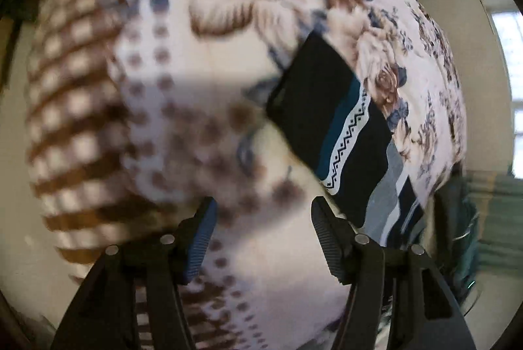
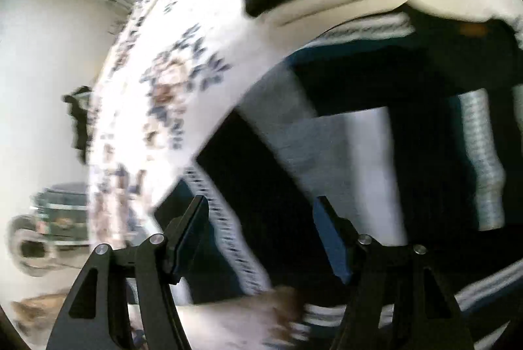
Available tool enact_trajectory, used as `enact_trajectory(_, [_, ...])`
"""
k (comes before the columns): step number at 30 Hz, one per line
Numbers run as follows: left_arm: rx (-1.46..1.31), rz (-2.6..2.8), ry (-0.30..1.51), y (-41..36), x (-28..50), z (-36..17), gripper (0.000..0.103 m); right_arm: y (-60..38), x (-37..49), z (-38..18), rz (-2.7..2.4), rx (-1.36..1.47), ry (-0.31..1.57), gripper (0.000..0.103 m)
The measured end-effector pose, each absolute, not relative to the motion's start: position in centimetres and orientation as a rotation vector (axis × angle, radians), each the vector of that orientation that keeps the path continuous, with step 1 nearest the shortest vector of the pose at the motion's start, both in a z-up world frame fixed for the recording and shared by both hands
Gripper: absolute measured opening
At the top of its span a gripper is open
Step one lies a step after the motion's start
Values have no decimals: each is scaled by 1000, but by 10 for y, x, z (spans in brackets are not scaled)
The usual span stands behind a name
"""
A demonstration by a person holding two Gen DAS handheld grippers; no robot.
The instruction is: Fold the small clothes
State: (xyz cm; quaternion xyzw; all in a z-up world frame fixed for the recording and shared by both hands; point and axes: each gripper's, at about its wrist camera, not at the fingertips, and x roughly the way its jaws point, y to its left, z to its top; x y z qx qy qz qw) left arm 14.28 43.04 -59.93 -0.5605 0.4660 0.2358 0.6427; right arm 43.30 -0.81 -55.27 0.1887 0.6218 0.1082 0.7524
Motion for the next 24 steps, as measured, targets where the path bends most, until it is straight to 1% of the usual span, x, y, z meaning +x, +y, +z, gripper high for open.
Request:
enact_trajectory(3, [-1384, 543, 991, 432, 149, -616, 57, -43, 419, -551, 159, 407, 1371, 68])
enact_trajectory(5, [-1469, 553, 907, 437, 156, -623, 57, -67, 412, -556, 69, 391, 1381, 68])
enact_trajectory(7, [-1481, 557, 854, 441, 165, -622, 57, -82, 406, -567, -9, 365, 1410, 68])
enact_trajectory(10, [-1447, 568, 811, 449, 183, -619, 57, -107, 394, -581, -83, 402, 1439, 68])
enact_trajectory(12, [-1405, 601, 801, 454, 194, -617, 55, -118, 386, -586, -116, 412, 1448, 68])
enact_trajectory(13, [-1370, 617, 813, 455, 201, -616, 48, -121, 384, -588, -130, 399, 1451, 68])
enact_trajectory(14, [-1317, 632, 836, 455, 209, -611, 35, -124, 381, -589, -145, 376, 1453, 68])
enact_trajectory(15, [-1256, 646, 872, 454, 216, -607, 5, -125, 380, -588, -164, 340, 1454, 70])
enact_trajectory(16, [-1170, 628, 905, 450, 229, -597, 6, -125, 380, -588, -207, 268, 1462, 80])
enact_trajectory(18, [-1048, 615, 910, 440, 244, -577, 5, -124, 383, -586, -282, 125, 1457, 96])
enact_trajectory(21, [-848, 540, 926, 414, 273, -537, 5, -127, 389, -584, -272, 33, 1460, 97])
enact_trajectory(24, [-627, 421, 933, 363, 308, -487, 5, -137, 397, -581, -227, 72, 1465, 97])
